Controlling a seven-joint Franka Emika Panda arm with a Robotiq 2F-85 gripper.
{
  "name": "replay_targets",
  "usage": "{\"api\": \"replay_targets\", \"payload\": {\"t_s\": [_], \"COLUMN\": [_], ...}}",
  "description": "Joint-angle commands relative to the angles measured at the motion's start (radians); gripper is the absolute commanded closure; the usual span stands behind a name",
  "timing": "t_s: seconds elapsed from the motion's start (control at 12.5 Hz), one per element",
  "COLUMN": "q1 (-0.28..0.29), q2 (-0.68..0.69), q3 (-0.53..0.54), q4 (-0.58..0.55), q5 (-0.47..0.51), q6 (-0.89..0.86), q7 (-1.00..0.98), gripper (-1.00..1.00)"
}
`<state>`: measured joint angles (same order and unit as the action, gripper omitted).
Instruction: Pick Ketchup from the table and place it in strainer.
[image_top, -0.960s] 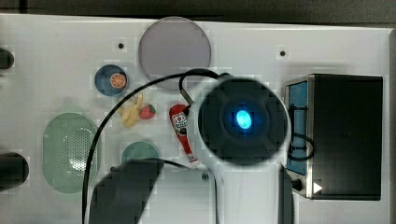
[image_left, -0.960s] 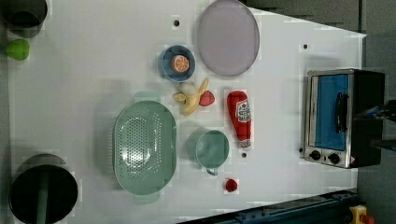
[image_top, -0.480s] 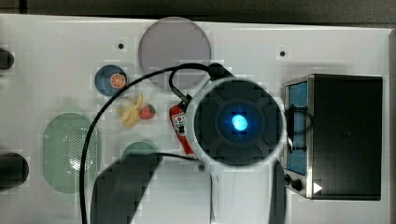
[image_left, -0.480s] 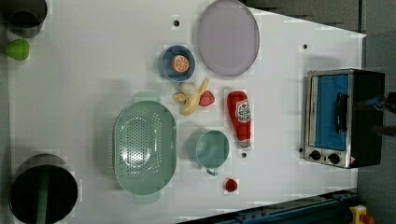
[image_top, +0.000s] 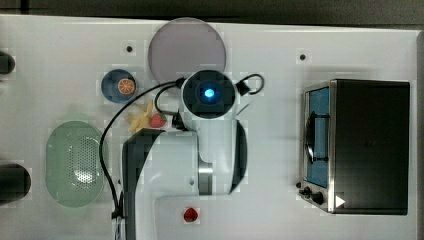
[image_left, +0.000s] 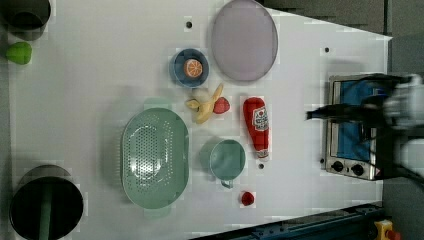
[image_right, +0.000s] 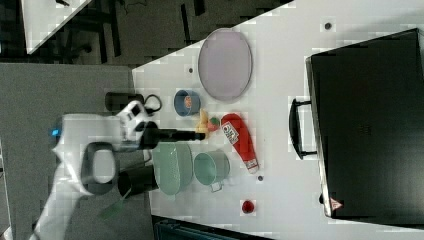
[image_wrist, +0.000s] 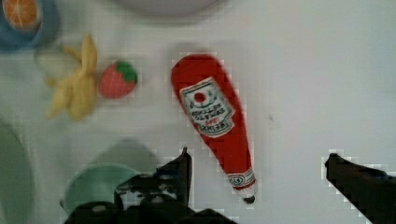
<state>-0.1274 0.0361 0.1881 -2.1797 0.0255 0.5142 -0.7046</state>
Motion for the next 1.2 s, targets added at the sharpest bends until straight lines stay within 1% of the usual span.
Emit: {"api": "replay_targets", "payload": {"t_s": [0.08, 0.4, 1.04, 1.2], "q1": [0.005, 0.006, 0.013, 0.013], "q2": [-0.007, 0.089, 0.298, 0.344], "q3": [-0.007, 0.002, 0.001, -0.001], "q4": [-0.051, -0.111, -0.119, -0.119], "q5": [-0.011, -0.014, -0.016, -0.017], "q6": [0.113, 0.289, 0.433, 0.497], "q7": [-0.278, -0.281, -0.280, -0.281], "gripper": [-1.00, -1.00, -1.00, -1.00]}}
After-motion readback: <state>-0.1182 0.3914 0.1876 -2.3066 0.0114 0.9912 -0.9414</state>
